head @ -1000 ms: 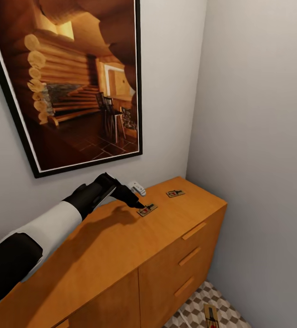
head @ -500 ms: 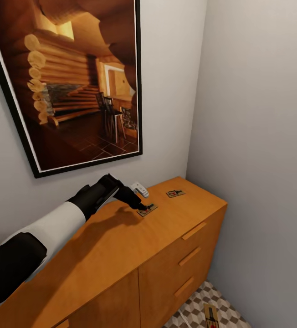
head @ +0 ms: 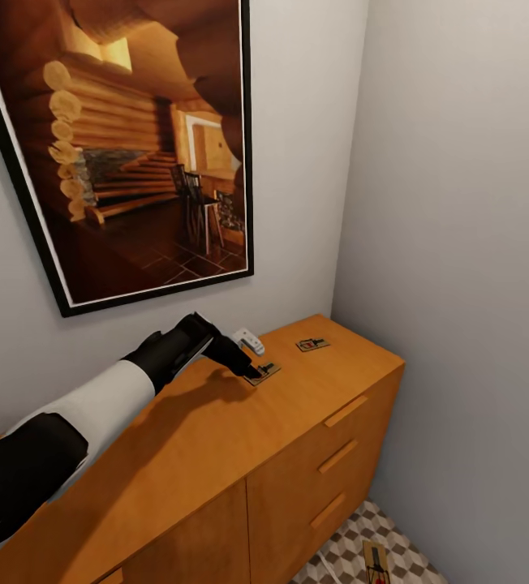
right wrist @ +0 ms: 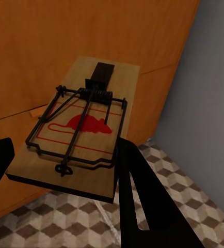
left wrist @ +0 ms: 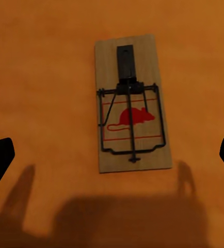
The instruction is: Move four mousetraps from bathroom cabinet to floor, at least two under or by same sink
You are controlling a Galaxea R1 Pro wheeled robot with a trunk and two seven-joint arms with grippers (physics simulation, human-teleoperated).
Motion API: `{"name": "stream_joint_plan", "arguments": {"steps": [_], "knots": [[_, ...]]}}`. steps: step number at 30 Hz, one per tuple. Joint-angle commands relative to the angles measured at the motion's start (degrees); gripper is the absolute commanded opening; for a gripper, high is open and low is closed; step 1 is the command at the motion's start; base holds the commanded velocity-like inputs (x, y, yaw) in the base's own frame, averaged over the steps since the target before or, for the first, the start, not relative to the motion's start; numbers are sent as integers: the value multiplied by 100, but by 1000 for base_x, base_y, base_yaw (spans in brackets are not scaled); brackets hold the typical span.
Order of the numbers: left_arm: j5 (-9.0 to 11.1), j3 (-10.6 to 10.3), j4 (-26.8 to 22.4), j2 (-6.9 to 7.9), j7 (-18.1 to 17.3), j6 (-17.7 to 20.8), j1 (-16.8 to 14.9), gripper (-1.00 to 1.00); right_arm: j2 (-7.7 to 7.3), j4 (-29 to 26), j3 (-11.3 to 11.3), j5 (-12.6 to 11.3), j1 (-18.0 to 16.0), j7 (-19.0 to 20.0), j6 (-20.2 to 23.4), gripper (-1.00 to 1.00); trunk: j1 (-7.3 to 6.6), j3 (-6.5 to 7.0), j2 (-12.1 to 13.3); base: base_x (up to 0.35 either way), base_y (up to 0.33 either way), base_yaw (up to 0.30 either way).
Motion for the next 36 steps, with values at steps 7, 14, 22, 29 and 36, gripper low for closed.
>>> {"name": "stream_joint_plan", "arguments": {"steps": [7,14,22,29,36], "knots": [[57,-22,9,-15,20,45,-8,100,-1,4,41,15,-4,-48,-12,-100,0,-6,-4,0,0,0],[56,-22,22,-17,23,42,-7,100,0,3,46,18,-4,-49,-12,-100,0,-15,-4,0,0,0],[55,-34,23,-19,25,43,-8,100,3,1,45,17,-4,-45,-12,-100,0,-68,-4,0,0,0],[53,-39,23,-18,27,42,-7,100,4,0,45,17,-4,-47,-12,-100,0,-122,-4,0,0,0],[57,-40,23,-18,26,43,-10,100,5,4,44,20,-4,-47,-12,-100,0,-172,-4,0,0,0]]}}
